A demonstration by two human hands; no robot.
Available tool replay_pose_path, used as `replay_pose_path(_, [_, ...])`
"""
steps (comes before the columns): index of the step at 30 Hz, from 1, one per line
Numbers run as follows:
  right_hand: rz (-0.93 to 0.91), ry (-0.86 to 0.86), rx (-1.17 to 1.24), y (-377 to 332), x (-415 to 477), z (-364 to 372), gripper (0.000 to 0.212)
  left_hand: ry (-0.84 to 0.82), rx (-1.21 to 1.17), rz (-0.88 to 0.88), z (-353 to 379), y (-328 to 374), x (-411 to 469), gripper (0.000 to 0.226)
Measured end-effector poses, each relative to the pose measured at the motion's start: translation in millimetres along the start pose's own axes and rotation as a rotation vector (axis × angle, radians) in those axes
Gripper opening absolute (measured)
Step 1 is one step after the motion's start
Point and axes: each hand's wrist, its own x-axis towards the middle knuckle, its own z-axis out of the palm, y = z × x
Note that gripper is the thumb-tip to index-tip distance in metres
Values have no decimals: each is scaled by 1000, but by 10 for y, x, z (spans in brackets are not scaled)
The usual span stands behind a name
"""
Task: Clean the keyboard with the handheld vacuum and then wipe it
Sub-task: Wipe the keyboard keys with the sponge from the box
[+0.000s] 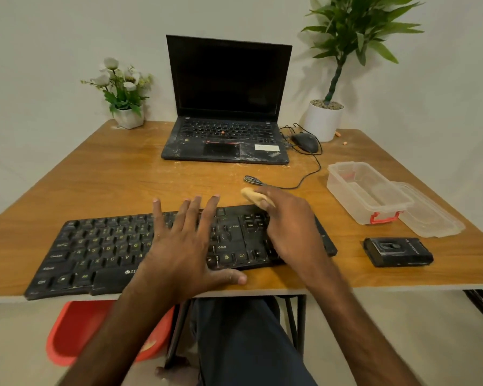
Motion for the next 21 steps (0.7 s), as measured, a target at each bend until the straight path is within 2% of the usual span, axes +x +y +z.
replay_pose_path(3, [-76,65,105,150,-176,72,35,17,20,-24,16,-59,-117,136])
replay_pose_path(6, [-158,61,71,312,-125,155,38,38,49,-20,16,-39,-92,131])
replay_pose_path(11, [-139,82,159,490,187,37,30,31,54,4,-18,70,88,110])
replay_pose_path(13, [-139,125,134,538,185,21,30,21,47,13,-14,41,97,104])
replay_pose_path(17, [-224,224,-25,514,-31,26,27,182,-7,-2,111,-103,-15,96])
replay_pose_path(21, [-296,130,-138,412,-183,77,26,284,-33,9,183,-87,-59,82])
